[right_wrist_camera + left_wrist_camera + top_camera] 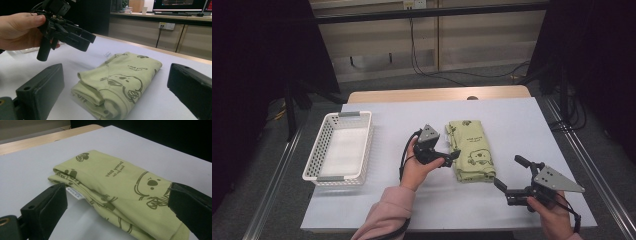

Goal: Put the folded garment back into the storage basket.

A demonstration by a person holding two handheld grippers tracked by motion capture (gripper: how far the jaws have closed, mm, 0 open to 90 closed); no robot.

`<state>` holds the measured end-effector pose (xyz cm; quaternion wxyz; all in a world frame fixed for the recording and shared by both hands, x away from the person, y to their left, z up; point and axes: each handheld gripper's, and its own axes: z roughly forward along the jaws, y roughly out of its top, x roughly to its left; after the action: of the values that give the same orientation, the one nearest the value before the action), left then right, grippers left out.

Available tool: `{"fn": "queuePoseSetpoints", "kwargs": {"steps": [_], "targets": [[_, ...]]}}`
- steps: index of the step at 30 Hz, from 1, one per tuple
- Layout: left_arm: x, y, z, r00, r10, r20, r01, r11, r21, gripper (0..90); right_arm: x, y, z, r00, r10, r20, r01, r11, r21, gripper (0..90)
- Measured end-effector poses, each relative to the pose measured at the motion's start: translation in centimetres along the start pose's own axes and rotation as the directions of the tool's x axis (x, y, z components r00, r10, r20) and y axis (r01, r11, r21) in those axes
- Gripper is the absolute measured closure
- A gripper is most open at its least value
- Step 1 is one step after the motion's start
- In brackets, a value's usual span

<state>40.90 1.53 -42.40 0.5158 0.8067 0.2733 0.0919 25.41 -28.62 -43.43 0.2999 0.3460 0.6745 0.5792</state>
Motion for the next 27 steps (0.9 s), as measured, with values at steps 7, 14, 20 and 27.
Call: {"fn": "queuePoseSetpoints", "kwargs": {"steps": [7, 14, 20, 27], "targets": [[-0.2, 0.1, 0.9, 0.9995, -0.031, 0.012, 0.03, 0.999, 0.032, 2.2, 0.0, 0.0, 0.0, 1.0, 0.002, -0.001, -0.002, 1.0, -0.001, 0.6], [0.0, 0.0, 1.6, 0.9981, -0.061, 0.001, 0.061, 0.9965, 0.058, 2.2, 0.0, 0.0, 0.0, 1.0, 0.0, 0.002, 0.0, 1.0, 0.002, 0.7], [0.2, -0.2, 2.2, 0.9973, -0.072, -0.017, 0.073, 0.9933, 0.09, 2.9, 0.0, 0.0, 0.0, 1.0, 0.001, 0.001, -0.001, 1.0, 0.002, 0.7], [0.3, -0.4, 3.1, 0.9943, -0.101, -0.036, 0.104, 0.9871, 0.122, 4.2, 0.0, 0.0, 0.0, 1.0, 0.0, 0.001, 0.0, 1.0, 0.002, 0.8]]}}
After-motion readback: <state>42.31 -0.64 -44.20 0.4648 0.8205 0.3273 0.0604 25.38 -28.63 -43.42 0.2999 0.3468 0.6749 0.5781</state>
